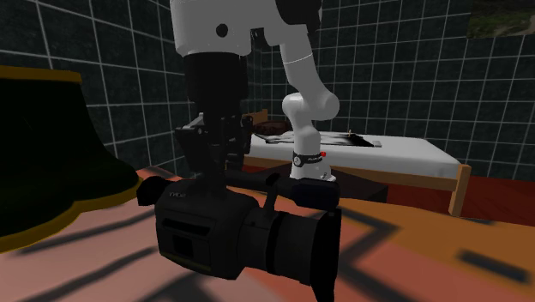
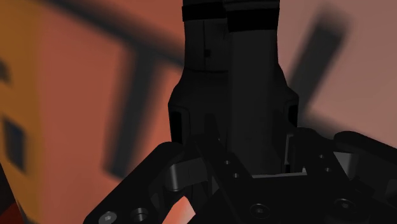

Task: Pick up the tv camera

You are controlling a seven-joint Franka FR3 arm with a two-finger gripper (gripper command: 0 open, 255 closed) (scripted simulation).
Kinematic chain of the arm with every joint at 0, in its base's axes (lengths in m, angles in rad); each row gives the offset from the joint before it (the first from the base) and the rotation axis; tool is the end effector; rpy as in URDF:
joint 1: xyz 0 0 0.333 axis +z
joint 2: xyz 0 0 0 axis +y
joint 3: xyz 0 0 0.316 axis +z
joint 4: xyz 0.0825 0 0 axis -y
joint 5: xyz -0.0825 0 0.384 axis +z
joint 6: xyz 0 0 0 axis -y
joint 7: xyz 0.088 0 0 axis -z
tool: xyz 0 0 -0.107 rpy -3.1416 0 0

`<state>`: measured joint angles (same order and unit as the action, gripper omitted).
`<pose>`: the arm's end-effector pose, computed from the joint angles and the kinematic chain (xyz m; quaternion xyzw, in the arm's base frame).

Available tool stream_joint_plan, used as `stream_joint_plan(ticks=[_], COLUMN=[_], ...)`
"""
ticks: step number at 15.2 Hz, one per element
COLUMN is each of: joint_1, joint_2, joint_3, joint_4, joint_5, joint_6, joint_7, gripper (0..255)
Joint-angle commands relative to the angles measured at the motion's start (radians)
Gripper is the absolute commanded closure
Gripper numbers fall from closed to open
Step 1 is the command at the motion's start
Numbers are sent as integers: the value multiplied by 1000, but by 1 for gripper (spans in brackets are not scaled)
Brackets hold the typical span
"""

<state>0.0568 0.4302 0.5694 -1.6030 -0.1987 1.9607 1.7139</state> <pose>0.5714 0.3396 0.4122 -0.8644 0.5024 0.0202 0.0078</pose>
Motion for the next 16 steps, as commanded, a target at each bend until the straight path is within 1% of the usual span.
stream_joint_plan(ticks=[1,14,16], joint_1=[0,8,9], joint_2=[-6,-32,-32], joint_3=[2,13,14], joint_4=[14,154,156], joint_5=[3,23,23], joint_6=[-17,-179,-181], joint_7=[-2,-12,-12], gripper=[255,255,255])
